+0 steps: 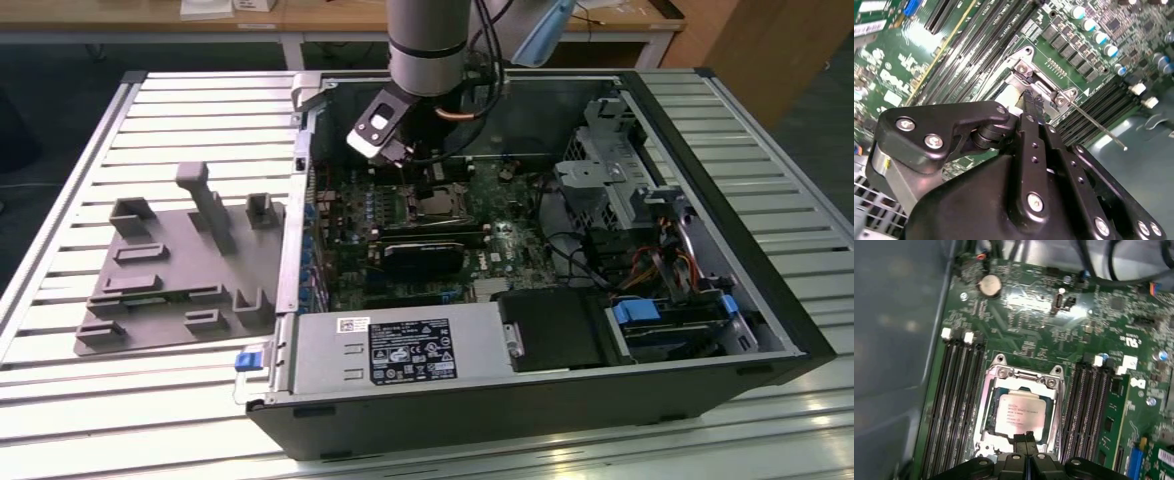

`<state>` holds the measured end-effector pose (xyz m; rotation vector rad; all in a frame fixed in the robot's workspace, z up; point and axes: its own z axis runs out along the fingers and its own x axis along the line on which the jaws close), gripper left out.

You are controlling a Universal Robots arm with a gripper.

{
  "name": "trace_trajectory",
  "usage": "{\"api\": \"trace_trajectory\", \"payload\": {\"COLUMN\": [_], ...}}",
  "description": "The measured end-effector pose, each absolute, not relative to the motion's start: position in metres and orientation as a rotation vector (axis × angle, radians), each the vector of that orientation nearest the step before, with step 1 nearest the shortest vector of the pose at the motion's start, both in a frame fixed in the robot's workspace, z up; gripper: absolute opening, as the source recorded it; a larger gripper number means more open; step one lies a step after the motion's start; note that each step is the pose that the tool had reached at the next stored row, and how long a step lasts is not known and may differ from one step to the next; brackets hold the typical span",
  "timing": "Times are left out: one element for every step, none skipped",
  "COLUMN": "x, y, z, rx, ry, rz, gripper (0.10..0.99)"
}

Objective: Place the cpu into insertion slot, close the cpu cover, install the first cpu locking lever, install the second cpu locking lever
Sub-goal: 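Close the cpu cover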

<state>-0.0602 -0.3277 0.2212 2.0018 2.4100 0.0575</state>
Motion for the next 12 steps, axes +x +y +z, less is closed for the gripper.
{"api": "trace_trajectory", "payload": {"x": [-0.0602, -0.0602, -0.0602, -0.0602, -0.0602, -0.0602, -0.0602, -0.0602, -0.0602, -0.0602, -0.0602, -0.0602], "y": [-0.3277, -0.3277, -0.3277, -0.3277, -0.3277, -0.3277, -0.3277, -0.3277, -0.3277, -0.3277, -0.3277, -0.3277], "z": [0.2211, 0.2210, 0.2210, 0.2209, 0.2209, 0.2208, 0.2207, 0.2207, 0.2206, 0.2206, 0.2205, 0.2204], "rx": [1.980, 1.959, 1.937, 1.915, 1.893, 1.870, 1.848, 1.825, 1.800, 1.777, 1.754, 1.731], "ry": [2.428, 2.446, 2.464, 2.482, 2.499, 2.516, 2.533, 2.550, 2.568, 2.584, 2.600, 2.616], "rz": [0.058, 0.058, 0.058, 0.058, 0.058, 0.058, 0.058, 0.058, 0.058, 0.058, 0.058, 0.059], "gripper": [0.106, 0.106, 0.106, 0.106, 0.106, 0.106, 0.106, 0.106, 0.106, 0.106, 0.106, 0.106]}}
